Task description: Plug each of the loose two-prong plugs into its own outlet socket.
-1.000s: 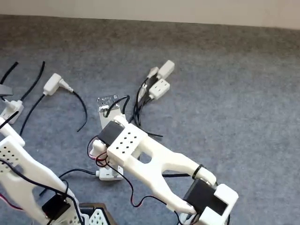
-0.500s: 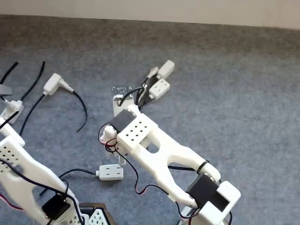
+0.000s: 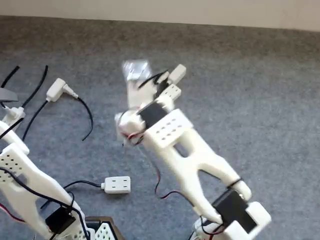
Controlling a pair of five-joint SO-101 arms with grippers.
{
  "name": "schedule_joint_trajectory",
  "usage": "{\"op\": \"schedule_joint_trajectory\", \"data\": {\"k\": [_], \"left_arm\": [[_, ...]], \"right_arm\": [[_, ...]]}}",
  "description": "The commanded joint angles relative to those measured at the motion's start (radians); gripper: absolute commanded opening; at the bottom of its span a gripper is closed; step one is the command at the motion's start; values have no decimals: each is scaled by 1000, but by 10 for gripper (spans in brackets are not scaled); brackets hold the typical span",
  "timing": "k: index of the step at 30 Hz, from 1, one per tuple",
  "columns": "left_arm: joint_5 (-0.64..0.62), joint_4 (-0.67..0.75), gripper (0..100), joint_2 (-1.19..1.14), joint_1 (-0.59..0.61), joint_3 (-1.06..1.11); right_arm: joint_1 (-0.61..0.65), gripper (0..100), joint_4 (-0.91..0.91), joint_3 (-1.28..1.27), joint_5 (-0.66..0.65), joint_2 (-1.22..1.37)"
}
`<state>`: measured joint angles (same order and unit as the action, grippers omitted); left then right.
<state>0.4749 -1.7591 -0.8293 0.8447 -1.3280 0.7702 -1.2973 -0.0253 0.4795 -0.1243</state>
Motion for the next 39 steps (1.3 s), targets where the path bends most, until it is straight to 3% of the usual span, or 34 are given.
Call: {"op": "schedule_joint_trajectory", "data": {"k": [1,6,14,18,22,27,36,39], "left_arm": [[-15,-9,425,156,-85,59],[-28,-9,425,487,-255,386],[18,2,429,1084,-541,975],[57,155,429,1349,-568,1336],[115,345,429,1621,-595,1748],[137,466,429,1923,-627,2138],[118,543,441,2345,-734,2488],[26,555,495,2517,-797,2563]], "right_arm": [[-48,5,47,90,-28,-120],[-48,5,105,-5,2,-236],[-54,5,377,-460,8,-483],[-48,5,409,-621,8,-585],[-50,5,407,-639,8,-647],[-47,5,401,-642,15,-661],[38,5,280,-644,15,-662],[38,5,277,-647,15,-662]]}}
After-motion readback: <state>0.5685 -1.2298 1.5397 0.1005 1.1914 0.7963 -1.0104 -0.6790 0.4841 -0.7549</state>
